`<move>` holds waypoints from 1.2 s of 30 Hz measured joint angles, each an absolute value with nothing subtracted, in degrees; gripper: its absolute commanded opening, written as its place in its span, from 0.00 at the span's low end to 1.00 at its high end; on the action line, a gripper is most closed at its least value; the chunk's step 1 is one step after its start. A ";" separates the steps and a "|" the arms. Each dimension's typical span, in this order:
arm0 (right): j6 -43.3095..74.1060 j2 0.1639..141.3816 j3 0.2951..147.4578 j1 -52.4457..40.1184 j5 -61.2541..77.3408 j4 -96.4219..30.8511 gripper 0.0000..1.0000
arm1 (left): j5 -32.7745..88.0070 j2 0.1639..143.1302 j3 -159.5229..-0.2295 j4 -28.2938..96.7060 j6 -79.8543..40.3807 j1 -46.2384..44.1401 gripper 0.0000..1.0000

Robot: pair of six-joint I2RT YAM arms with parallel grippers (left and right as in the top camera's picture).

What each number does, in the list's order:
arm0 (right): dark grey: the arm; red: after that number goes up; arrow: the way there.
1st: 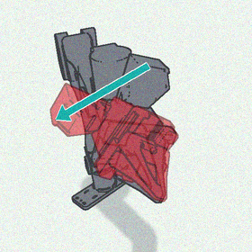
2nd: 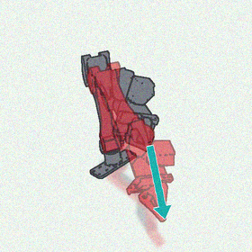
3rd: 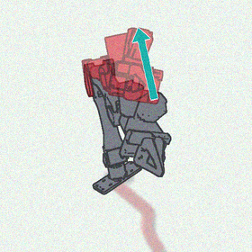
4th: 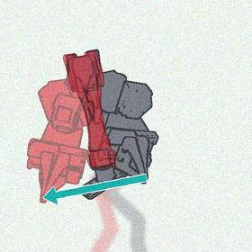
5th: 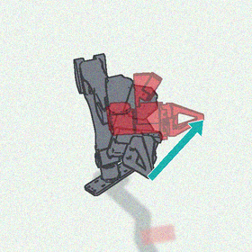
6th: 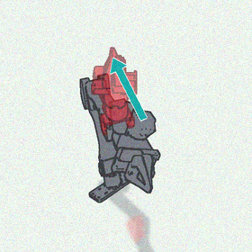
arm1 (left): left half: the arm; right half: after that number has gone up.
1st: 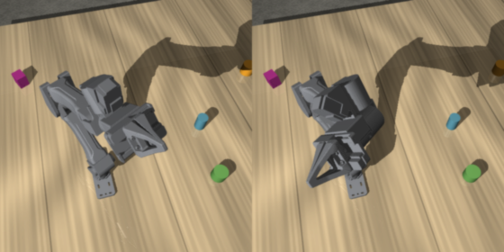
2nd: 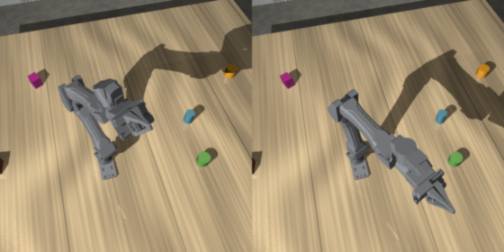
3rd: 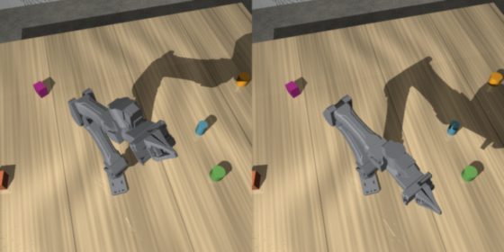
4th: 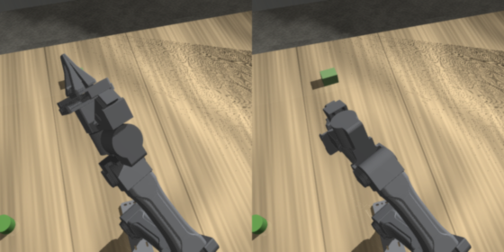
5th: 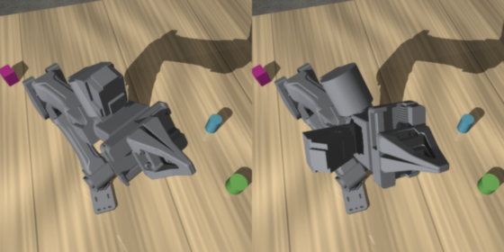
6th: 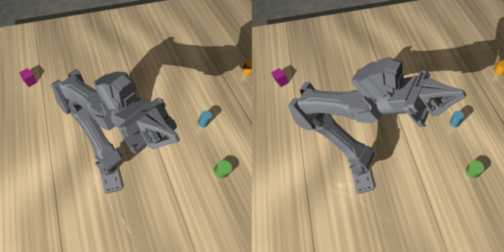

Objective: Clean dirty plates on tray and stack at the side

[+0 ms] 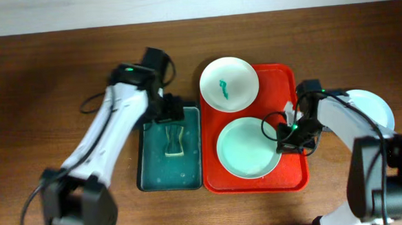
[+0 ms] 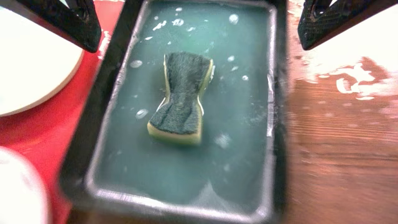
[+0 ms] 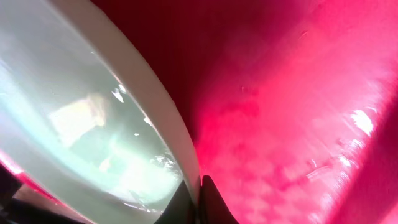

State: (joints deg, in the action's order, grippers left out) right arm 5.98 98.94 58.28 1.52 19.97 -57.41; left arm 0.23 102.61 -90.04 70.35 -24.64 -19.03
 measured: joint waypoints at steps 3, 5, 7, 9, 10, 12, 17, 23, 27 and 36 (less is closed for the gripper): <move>6.00 92.62 64.01 0.78 19.09 -63.13 0.04 | 0.27 95.29 -90.45 71.42 -24.43 -15.00 1.00; 6.00 89.84 66.98 -1.58 18.70 -64.31 0.04 | 0.25 91.55 -90.76 71.50 -24.40 -12.25 0.99; 6.31 88.90 68.34 -5.56 18.68 -64.05 0.04 | 0.25 88.92 -90.76 71.59 -24.40 -9.78 0.99; 7.73 88.99 68.45 -11.29 18.61 -61.76 0.04 | 0.23 87.61 -90.76 71.66 -24.40 -8.16 0.99; 8.80 88.99 68.47 -13.56 18.46 -60.16 0.04 | 0.25 87.59 -90.76 71.68 -24.40 -8.05 0.99; 11.99 89.12 68.47 -19.46 18.31 -54.78 0.04 | 0.27 87.59 -90.76 71.75 -24.40 -8.05 0.99; 19.11 91.20 68.51 -30.26 15.03 -44.56 0.04 | 0.27 87.59 -90.76 71.81 -24.40 -8.05 0.99; 21.87 93.34 68.86 -37.74 1.06 -39.16 0.04 | 0.27 87.59 -90.76 71.81 -24.40 -8.05 0.99; 21.12 93.27 72.05 -38.87 -7.68 -41.12 0.04 | 0.25 87.59 -90.76 71.81 -24.40 -8.05 0.99; 14.13 92.79 77.58 -50.06 -31.59 -44.69 0.04 | 0.25 87.59 -90.76 71.79 -24.40 -8.05 0.99</move>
